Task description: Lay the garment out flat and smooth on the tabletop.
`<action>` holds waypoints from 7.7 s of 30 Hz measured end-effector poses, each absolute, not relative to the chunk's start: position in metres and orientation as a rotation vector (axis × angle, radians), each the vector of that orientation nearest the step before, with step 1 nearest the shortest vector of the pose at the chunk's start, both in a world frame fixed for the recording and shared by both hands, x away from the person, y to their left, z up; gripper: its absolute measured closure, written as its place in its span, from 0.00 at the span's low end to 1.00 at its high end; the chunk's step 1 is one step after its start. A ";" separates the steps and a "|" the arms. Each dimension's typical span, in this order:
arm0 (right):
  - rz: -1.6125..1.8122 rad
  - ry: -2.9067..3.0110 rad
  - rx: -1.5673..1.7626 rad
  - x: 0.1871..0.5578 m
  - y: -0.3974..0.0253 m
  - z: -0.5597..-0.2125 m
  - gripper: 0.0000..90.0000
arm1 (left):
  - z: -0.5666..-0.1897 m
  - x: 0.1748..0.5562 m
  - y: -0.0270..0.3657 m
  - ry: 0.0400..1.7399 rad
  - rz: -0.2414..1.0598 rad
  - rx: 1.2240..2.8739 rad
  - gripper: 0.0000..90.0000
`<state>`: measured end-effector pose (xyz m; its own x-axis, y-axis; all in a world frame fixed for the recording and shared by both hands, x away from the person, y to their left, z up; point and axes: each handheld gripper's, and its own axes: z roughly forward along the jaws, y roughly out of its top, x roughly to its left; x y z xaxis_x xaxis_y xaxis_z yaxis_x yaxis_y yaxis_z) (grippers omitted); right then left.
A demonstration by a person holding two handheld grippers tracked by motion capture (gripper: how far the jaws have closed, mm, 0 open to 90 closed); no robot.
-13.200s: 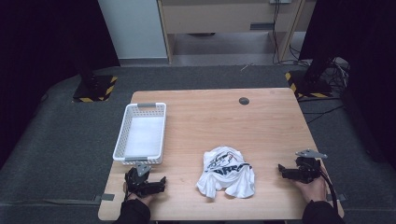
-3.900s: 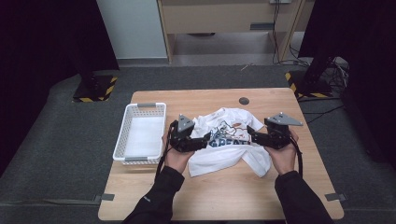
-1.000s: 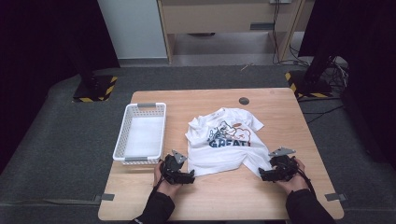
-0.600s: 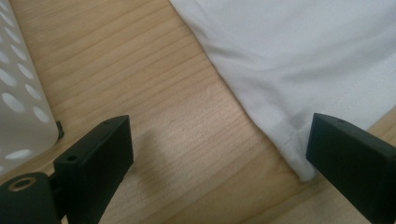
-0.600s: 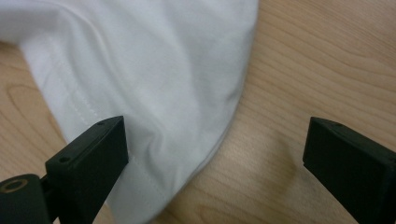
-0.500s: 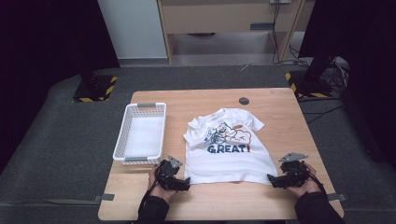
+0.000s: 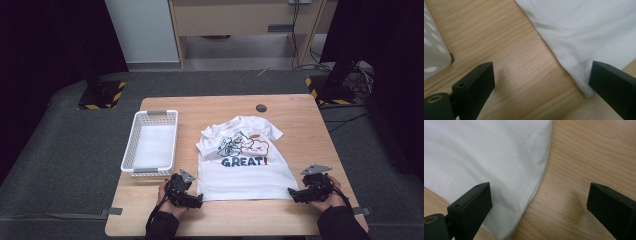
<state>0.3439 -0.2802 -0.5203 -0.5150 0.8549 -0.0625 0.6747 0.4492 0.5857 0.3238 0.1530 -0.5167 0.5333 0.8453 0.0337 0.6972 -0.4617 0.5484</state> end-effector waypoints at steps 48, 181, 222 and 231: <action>0.824 2.207 1.357 0.351 -0.279 -0.505 0.04 | -0.517 0.343 0.142 1.282 0.486 2.151 0.09; 0.876 2.401 1.274 0.367 -0.214 -0.523 0.10 | -0.431 0.451 0.127 1.253 0.566 1.905 0.13; 0.869 2.401 1.233 0.362 -0.213 -0.528 0.09 | -0.510 0.493 0.128 1.454 0.589 1.993 0.31; 0.868 2.403 1.231 0.362 -0.213 -0.528 0.08 | -0.519 0.494 0.135 1.493 0.557 1.982 0.35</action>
